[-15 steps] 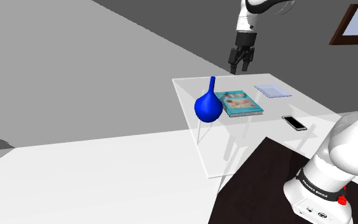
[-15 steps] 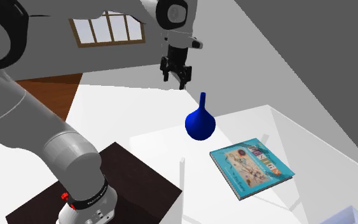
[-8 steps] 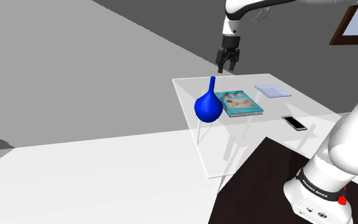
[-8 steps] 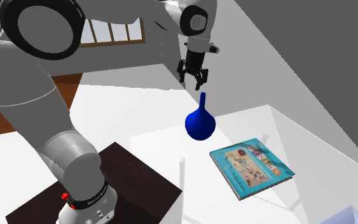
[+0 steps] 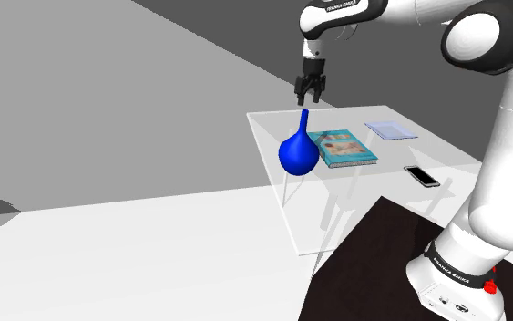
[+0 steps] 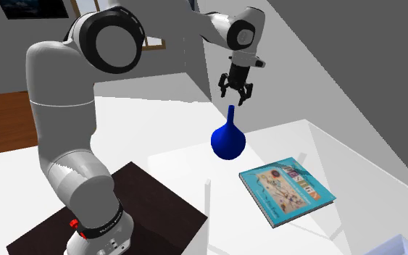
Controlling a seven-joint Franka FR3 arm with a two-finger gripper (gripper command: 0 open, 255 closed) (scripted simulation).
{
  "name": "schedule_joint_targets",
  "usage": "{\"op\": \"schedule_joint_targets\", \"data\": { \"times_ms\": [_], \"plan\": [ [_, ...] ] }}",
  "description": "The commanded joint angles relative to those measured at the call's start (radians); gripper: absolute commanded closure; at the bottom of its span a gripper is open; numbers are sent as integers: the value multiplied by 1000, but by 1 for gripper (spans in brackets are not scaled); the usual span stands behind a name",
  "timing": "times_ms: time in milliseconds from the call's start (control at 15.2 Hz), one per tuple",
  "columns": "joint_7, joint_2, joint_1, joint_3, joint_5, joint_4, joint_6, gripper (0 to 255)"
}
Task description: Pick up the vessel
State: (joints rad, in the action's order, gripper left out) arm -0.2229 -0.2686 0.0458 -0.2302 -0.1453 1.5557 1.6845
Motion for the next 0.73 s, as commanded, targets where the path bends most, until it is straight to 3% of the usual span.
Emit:
{"op": "schedule_joint_targets", "data": {
  "times_ms": [0, 462, 528, 660],
  "plan": [
    [-4, -21, 2, 1, -5, -8, 12, 0],
    [-11, -29, 0, 2, -8, 54, 82, 0],
    [-10, -29, 0, 3, -8, 55, 83, 255],
    [-10, -29, -1, 3, -8, 55, 83, 255]
  ]
}}
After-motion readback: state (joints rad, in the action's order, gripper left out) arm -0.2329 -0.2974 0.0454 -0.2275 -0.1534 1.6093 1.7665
